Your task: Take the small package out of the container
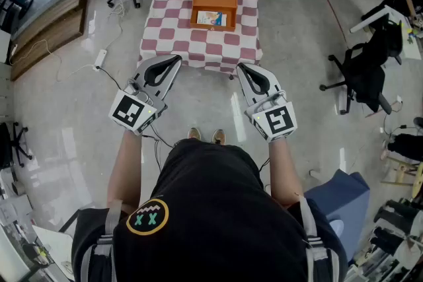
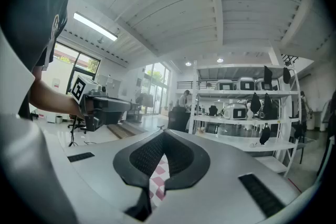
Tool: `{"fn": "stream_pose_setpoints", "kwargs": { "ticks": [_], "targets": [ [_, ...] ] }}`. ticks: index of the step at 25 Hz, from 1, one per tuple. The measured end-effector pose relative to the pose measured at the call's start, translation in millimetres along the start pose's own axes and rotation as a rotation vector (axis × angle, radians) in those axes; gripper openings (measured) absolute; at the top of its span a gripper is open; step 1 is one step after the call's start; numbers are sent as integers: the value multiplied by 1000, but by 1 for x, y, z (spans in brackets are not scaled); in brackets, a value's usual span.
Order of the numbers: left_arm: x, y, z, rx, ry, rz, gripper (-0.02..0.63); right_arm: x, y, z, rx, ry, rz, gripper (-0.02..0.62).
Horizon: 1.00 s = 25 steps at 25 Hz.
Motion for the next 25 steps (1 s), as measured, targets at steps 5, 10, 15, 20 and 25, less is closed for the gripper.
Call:
{"fn": "stream_pose_setpoints", "kwargs": {
  "ticks": [5, 10, 15, 20, 25],
  "targets": [
    [0, -3, -2, 0, -1, -7, 17, 2, -2, 2, 2, 3, 3, 18],
    [2, -4, 1, 0, 1, -8, 17, 2, 0, 4, 1, 4, 1, 18],
    [-1, -7, 0, -4, 2, -12, 17, -4, 0, 6, -6, -8, -4, 18],
    [-1, -8, 1, -8, 2, -15, 17, -2, 0, 6, 3, -10, -6, 20],
    [-2, -10, 2, -13, 1, -16, 17, -6, 0, 9, -21, -18, -10, 20]
  ]
}}
Point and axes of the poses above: the fingertips, and each gripper's own axes: y backward along the fingers, z to its right, x out of its top, the point moved 7 cm from there along y, backward along the fingers, and after that the axes turned 5 degrees about z, right-handed, at the moved point
